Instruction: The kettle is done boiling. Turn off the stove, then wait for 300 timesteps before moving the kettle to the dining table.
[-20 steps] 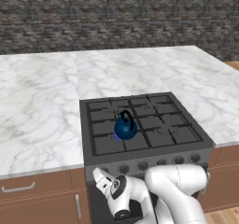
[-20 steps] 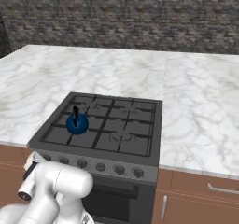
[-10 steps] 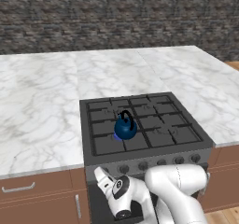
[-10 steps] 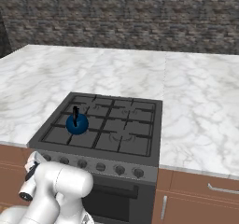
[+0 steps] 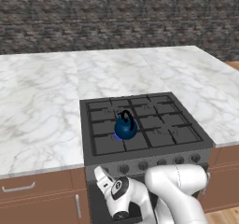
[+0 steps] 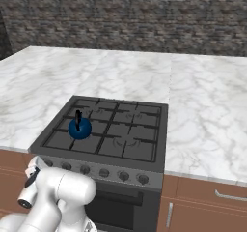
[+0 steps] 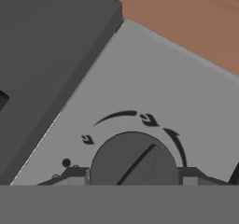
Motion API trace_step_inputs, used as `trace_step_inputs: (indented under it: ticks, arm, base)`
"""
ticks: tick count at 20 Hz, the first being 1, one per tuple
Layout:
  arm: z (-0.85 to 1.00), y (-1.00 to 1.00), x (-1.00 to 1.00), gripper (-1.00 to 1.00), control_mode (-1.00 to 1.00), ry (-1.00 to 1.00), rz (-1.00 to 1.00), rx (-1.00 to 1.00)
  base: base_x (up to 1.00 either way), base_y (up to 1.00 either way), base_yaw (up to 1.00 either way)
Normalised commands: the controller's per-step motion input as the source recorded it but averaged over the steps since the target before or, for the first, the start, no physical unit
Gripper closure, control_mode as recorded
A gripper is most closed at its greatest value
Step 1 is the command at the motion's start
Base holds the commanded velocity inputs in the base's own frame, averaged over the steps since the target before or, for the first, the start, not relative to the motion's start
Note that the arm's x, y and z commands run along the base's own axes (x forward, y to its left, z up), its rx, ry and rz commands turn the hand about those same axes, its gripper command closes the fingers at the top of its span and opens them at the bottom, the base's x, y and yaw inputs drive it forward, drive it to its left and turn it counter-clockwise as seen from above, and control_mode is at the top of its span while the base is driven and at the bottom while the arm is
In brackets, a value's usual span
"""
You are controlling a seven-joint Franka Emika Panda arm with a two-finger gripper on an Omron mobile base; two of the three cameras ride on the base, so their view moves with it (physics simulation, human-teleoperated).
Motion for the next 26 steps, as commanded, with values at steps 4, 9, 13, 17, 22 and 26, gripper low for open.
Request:
trace_step_inputs:
  ticks: [4, 9, 13, 17, 22, 26]
  arm:
    - [-0.20, 0.26, -0.02, 1.00, -1.00, 0.00, -0.11, 0.19]
    - [-0.29, 0.24, -0.06, 1.00, -1.00, 0.00, -0.10, 0.21]
    - [-0.24, 0.26, -0.06, 1.00, -1.00, 0.00, -0.11, 0.21]
    - [-0.16, 0.44, 0.00, 1.00, -1.00, 0.00, -0.17, 0.17]
    - [-0.18, 0.56, 0.00, 1.00, -1.00, 0.02, -0.17, 0.13]
    - [-0.26, 0.56, 0.00, 1.00, -1.00, 0.01, -0.17, 0.18]
  base:
    - [0.00, 0.00, 0.00]
    - [0.00, 0.00, 0.00]
    - [0.00, 0.00, 0.00]
    - [0.00, 0.00, 0.00]
    - [0.00, 0.00, 0.00]
    - [0.00, 0.00, 0.00]
